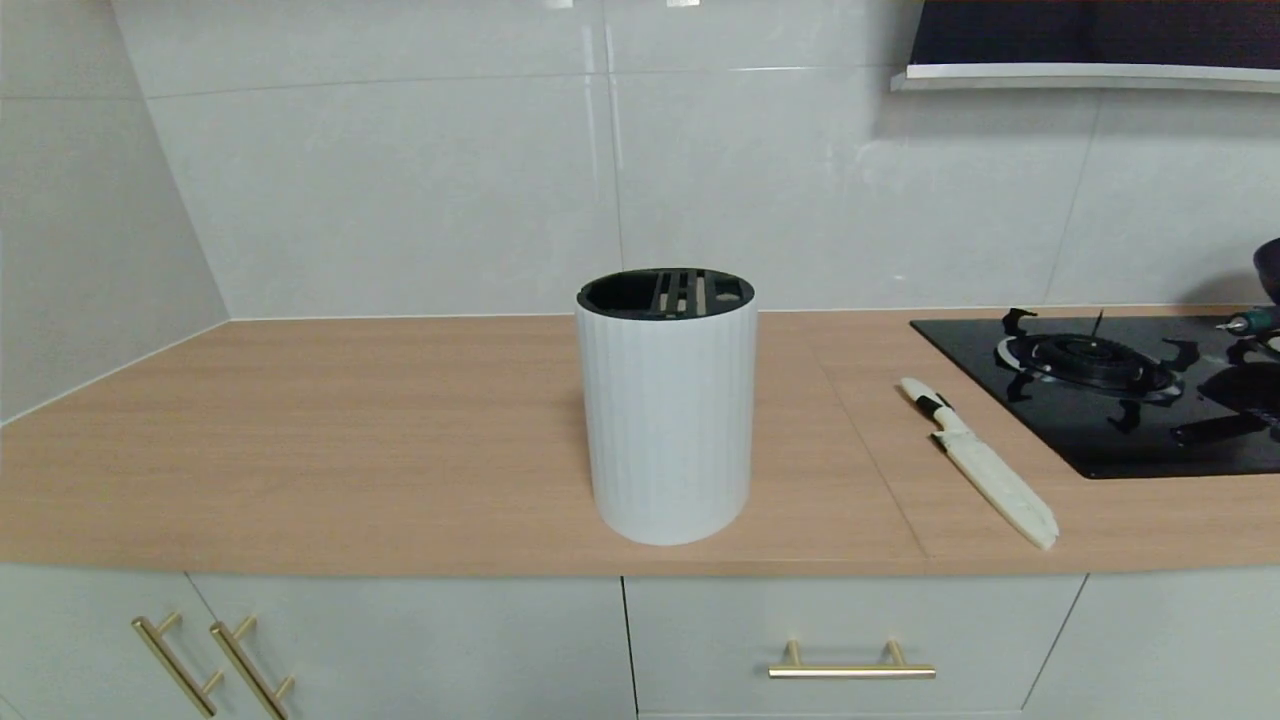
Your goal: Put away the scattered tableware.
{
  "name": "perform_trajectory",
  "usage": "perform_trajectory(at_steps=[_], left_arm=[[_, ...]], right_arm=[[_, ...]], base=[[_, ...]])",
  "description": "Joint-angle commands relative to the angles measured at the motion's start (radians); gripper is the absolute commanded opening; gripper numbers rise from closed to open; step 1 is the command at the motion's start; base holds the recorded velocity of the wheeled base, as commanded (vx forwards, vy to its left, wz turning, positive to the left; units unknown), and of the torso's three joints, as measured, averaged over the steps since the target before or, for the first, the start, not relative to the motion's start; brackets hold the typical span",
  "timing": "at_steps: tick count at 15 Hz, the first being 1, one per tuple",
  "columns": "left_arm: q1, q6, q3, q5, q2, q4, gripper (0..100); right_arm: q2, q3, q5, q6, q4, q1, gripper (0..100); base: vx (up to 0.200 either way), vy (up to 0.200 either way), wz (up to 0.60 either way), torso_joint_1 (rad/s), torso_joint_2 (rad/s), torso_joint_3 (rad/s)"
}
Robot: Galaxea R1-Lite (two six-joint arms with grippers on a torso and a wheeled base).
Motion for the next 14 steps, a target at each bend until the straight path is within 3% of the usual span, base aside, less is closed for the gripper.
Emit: perform_trajectory(at_steps=[1, 14], left_arm=[[0.0, 0.0, 0.0, 0.0, 0.0, 0.0, 100], [0.0, 0.0, 0.0, 0.0, 0.0, 0.0, 100]], right_arm=[[0.001, 0.0, 0.0, 0.0, 0.0, 0.0, 100], [0.001, 0.0, 0.0, 0.0, 0.0, 0.0, 100]], base=[[0.0, 0.0, 0.0, 0.207, -0.5, -0.29], [0.0, 0.0, 0.0, 0.236, -0.52, -0.285]])
